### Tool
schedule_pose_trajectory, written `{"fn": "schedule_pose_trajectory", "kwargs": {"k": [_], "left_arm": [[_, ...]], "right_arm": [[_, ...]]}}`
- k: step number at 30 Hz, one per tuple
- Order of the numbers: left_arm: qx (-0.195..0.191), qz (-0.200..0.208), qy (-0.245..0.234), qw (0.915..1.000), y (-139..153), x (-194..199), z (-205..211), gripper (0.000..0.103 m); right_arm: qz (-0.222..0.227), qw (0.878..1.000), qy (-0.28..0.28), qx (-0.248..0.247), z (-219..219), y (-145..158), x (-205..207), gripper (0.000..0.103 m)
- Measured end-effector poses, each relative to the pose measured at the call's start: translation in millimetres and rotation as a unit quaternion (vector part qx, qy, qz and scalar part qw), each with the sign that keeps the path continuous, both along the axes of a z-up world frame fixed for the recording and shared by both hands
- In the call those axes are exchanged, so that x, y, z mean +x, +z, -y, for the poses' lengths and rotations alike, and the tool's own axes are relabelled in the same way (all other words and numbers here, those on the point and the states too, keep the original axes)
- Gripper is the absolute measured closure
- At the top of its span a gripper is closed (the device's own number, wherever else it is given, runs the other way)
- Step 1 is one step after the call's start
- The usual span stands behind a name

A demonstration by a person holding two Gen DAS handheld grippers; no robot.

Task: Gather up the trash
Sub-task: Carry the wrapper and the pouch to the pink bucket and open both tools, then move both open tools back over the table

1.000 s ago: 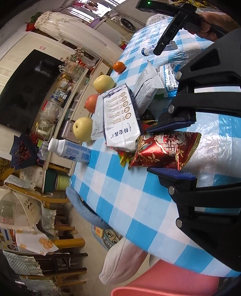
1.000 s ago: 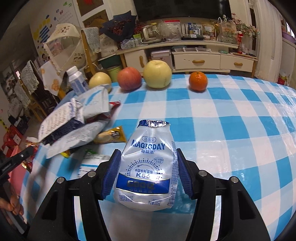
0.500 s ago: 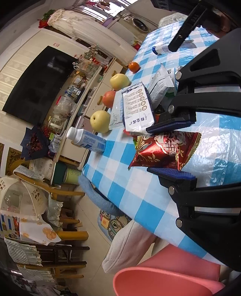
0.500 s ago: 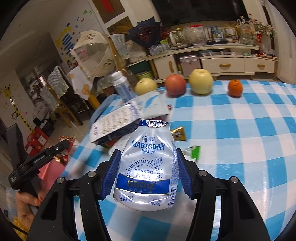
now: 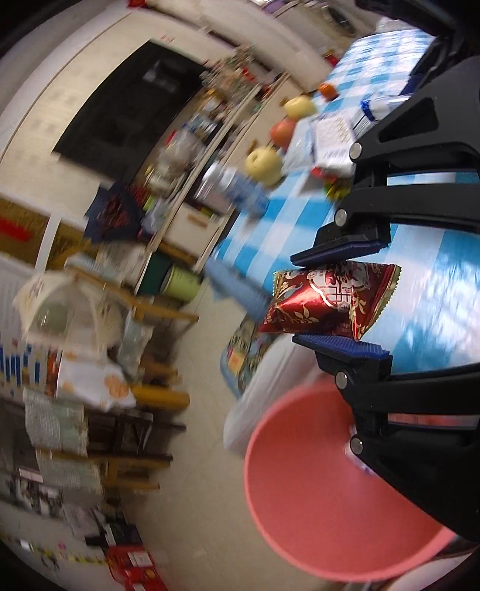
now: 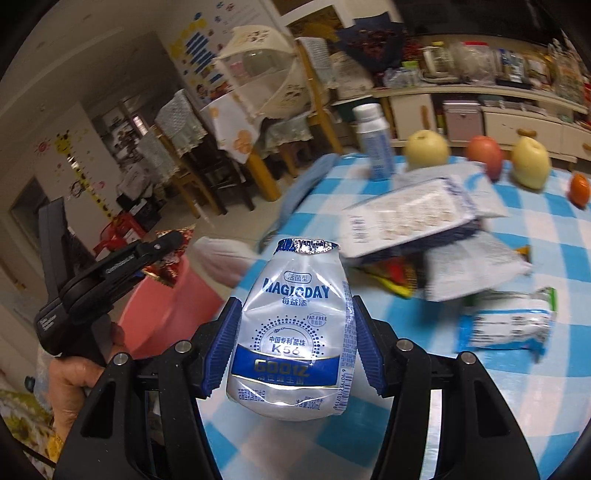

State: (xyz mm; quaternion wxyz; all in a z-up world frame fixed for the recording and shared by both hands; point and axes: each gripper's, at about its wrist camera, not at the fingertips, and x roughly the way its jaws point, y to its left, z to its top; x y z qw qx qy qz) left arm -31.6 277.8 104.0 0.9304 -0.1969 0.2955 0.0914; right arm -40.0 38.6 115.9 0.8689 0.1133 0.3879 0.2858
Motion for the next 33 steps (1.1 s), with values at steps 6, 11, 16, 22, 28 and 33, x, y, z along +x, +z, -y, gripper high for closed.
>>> {"fn": "schedule_pose_trajectory", "kwargs": {"k": [6,11,16,22,28,33], "left_arm": [[-0.017,-0.003,0.088,0.9959,2,-21,-60,0.065],[-0.039,0.010,0.142,0.9891,7,-39,-99,0.065],[-0.076,0.001,0.171,0.9823,-3,-46,-124,0.065],[-0.069,-0.011,0.215,0.9741,-8,-50,-132,0.029],[-0.050,0.003,0.199,0.9786,-4,-46,-126,0.016],[-0.043,0.012,0.155,0.9869,-1,-36,-104,0.012]], "right_arm": [[0.015,0.997,0.078,0.000,-92,16,-3,0.043],[0.017,0.992,0.126,0.008,-156,22,6,0.043],[0.009,0.988,0.152,0.019,-199,19,21,0.040],[0.001,0.991,0.126,0.053,-198,10,27,0.020],[0.020,0.996,0.072,0.039,-161,8,17,0.014],[0.029,0.999,0.043,0.014,-132,5,2,0.014]]}}
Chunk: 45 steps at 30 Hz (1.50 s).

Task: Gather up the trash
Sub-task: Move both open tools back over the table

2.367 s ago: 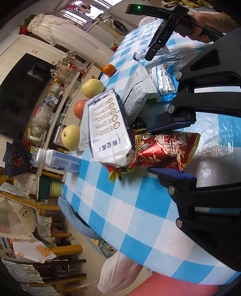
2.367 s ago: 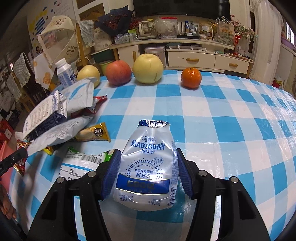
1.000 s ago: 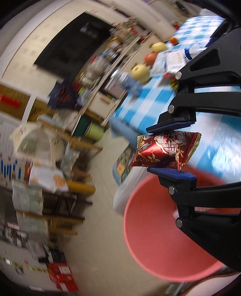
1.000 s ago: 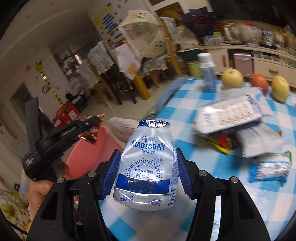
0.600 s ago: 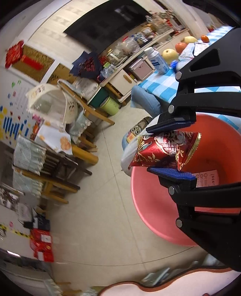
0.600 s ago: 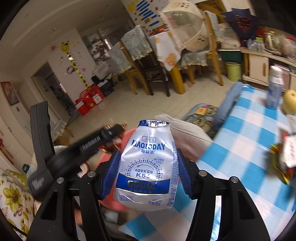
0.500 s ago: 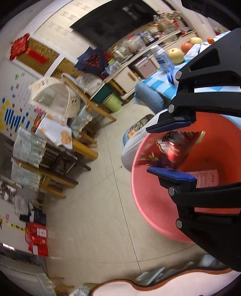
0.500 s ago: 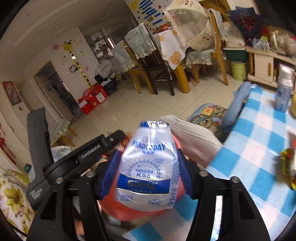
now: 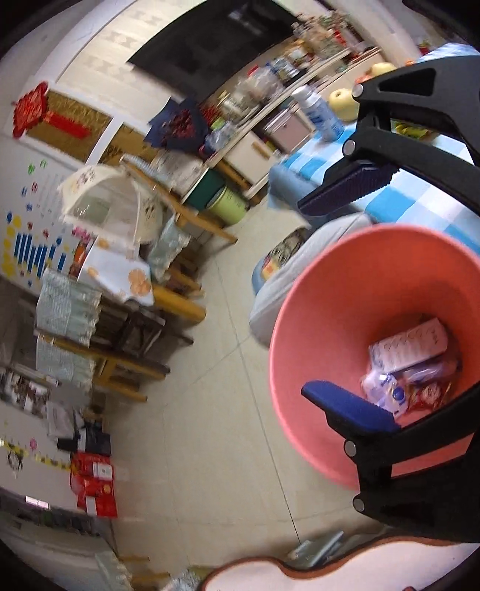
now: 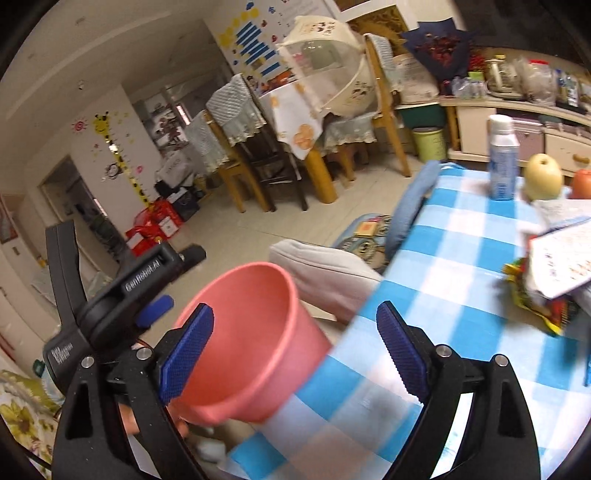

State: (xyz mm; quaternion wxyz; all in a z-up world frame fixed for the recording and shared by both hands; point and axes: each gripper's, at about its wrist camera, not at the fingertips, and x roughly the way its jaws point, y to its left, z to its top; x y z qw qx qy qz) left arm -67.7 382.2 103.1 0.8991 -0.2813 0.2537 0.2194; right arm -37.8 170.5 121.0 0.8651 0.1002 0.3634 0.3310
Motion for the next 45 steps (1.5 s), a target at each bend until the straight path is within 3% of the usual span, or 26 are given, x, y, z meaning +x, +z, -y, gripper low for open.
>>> {"fn": "schedule_pose_trajectory", "kwargs": {"k": [12,17,29,36,45], "left_arm": [[0.067,0.004,-0.089,0.9937,11,22,57,0.012],[0.066,-0.006,-0.113,0.9914,9,30,71,0.012],[0.078,-0.025,-0.167,0.9826,4,46,109,0.012],[0.133,-0.050,-0.190,0.9714,-3,56,142,0.012],[0.166,-0.051,-0.224,0.9591,-4,58,166,0.012]], "right_arm": [[0.032,0.997,-0.028,-0.060,39,-11,-25,0.010],[0.052,0.995,-0.037,-0.083,53,-13,-32,0.009],[0.050,0.993,-0.058,-0.086,93,-20,-40,0.009],[0.051,0.993,-0.074,-0.072,117,-17,-45,0.009],[0.049,0.993,-0.086,-0.067,148,-18,-50,0.009]]}}
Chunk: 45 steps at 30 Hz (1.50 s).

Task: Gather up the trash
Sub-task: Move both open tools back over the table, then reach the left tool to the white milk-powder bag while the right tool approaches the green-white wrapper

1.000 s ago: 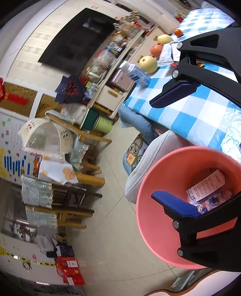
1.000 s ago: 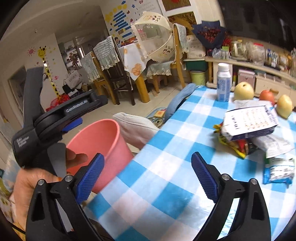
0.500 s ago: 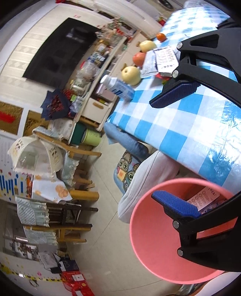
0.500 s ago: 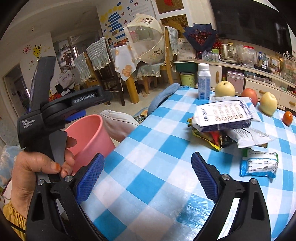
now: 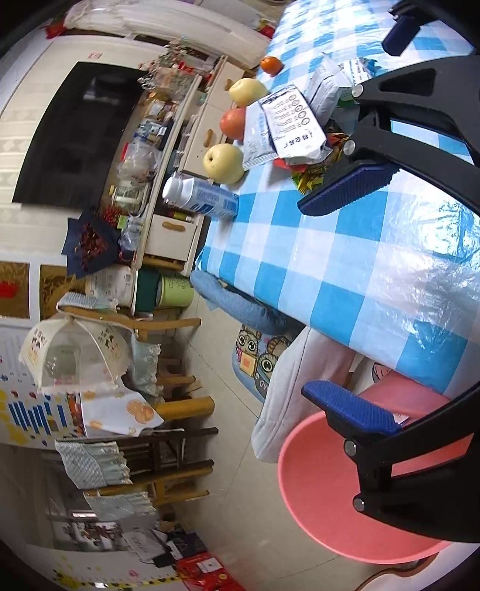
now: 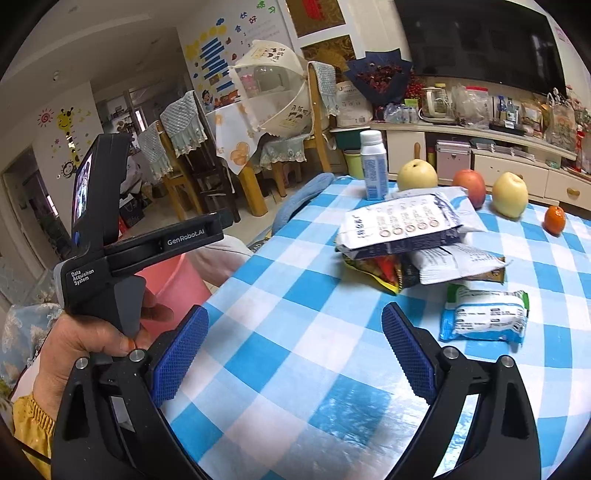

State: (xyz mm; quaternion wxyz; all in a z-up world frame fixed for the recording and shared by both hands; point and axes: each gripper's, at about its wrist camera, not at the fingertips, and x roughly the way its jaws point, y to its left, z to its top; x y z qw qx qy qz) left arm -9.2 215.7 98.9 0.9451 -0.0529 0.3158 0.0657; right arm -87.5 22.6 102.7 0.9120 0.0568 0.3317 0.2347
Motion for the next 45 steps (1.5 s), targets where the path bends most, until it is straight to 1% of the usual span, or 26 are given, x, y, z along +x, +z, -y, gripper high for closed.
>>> {"fn": "schedule_pose_trajectory", "kwargs": {"k": [8,14,19,22,27,28,30,34,36,38,40,42,45], "left_arm": [[0.034,0.010,-0.046,0.9983,0,1,29,0.012],[0.071,0.012,-0.088,0.9935,-4,3,62,0.012],[0.086,-0.001,-0.118,0.9893,-13,4,86,0.012],[0.080,-0.009,-0.136,0.9874,-17,6,98,0.012],[0.026,-0.014,-0.166,0.9857,-18,7,109,0.012],[0.019,-0.016,-0.171,0.9850,-20,8,112,0.012],[0.017,-0.019,-0.175,0.9843,-22,9,117,0.012],[0.048,-0.014,-0.190,0.9805,-26,11,130,0.012],[0.067,-0.013,-0.196,0.9783,-28,15,134,0.012],[0.086,-0.014,-0.202,0.9755,-29,19,136,0.012],[0.093,-0.014,-0.212,0.9726,-27,24,137,0.012],[0.111,-0.016,-0.227,0.9675,-26,31,142,0.012],[0.161,-0.022,-0.250,0.9545,-28,43,156,0.012]], "right_arm": [[0.002,1.000,-0.019,-0.001,36,4,1,0.009],[0.000,0.999,-0.038,0.000,72,6,6,0.009],[-0.003,0.998,-0.065,-0.011,102,3,14,0.009],[-0.012,0.996,-0.079,-0.031,120,-3,22,0.009],[-0.056,0.994,-0.089,-0.035,146,-21,40,0.009],[-0.065,0.993,-0.089,-0.038,148,-26,43,0.009],[-0.078,0.992,-0.090,-0.051,153,-36,52,0.009],[-0.099,0.990,-0.077,-0.063,157,-51,64,0.009],[-0.108,0.990,-0.075,-0.060,157,-56,67,0.009],[-0.110,0.990,-0.060,-0.059,156,-59,70,0.009],[-0.106,0.991,-0.048,-0.073,153,-61,74,0.009],[-0.100,0.990,-0.043,-0.086,151,-63,78,0.009],[-0.107,0.989,-0.048,-0.088,155,-69,85,0.009]]}}
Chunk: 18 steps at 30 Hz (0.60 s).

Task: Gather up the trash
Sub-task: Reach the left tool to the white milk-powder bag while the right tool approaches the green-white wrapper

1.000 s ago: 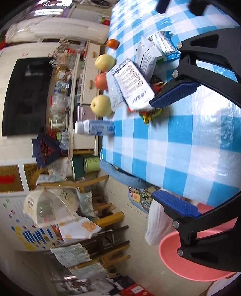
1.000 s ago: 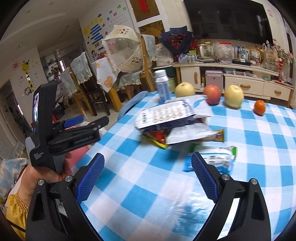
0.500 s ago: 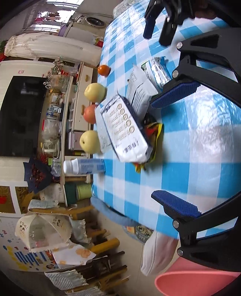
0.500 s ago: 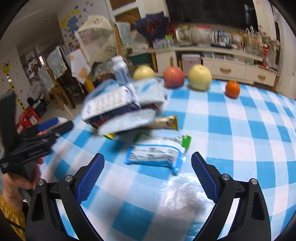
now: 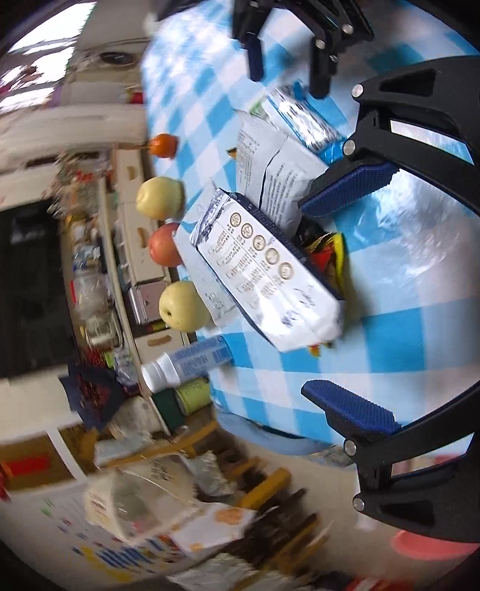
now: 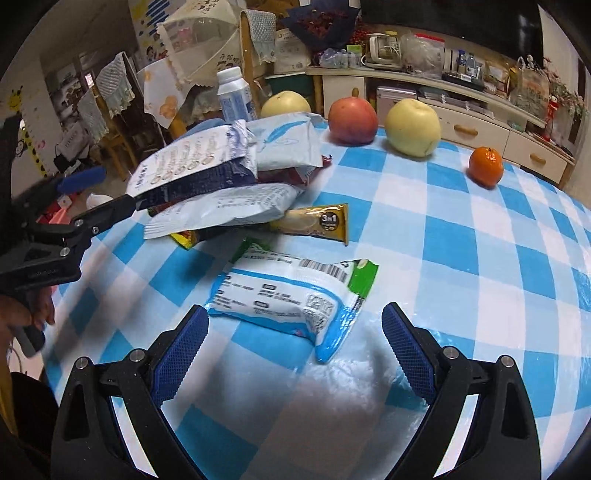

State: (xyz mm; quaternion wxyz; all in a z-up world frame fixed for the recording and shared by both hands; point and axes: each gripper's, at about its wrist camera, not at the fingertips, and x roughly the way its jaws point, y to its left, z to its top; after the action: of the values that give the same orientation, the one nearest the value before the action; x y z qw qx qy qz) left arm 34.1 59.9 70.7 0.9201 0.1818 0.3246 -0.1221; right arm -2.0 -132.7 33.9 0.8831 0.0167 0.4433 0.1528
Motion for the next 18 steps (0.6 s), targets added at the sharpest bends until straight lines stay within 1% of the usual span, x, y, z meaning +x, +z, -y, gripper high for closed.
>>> {"fn": "schedule_pose_trajectory", "kwargs": {"k": [3,4,5,8,12,14,16,18], "left_arm": [[0.037,-0.007,-0.032,0.9988,-3,16,13,0.012],[0.042,-0.012,-0.042,0.9981,-4,20,16,0.012],[0.044,-0.019,-0.059,0.9971,-3,26,19,0.012],[0.044,-0.034,-0.088,0.9946,-1,38,25,0.012],[0.066,-0.058,-0.118,0.9891,-4,58,33,0.012],[0.065,-0.075,-0.127,0.9870,-9,66,35,0.012],[0.052,-0.093,-0.134,0.9853,-13,73,37,0.012],[0.036,-0.108,-0.130,0.9850,-18,79,38,0.013]], "right_arm": [[-0.005,1.000,-0.003,0.015,5,-3,7,0.009],[-0.003,1.000,-0.002,0.016,5,-3,9,0.009],[-0.001,1.000,0.000,0.017,6,-3,11,0.009],[0.008,1.000,0.007,0.024,6,0,18,0.009],[0.015,0.999,0.018,0.033,6,1,28,0.009],[0.017,0.999,0.023,0.033,5,-1,33,0.009],[0.013,0.999,0.031,0.036,4,-4,38,0.009],[0.008,0.998,0.041,0.037,2,-7,41,0.009]]}}
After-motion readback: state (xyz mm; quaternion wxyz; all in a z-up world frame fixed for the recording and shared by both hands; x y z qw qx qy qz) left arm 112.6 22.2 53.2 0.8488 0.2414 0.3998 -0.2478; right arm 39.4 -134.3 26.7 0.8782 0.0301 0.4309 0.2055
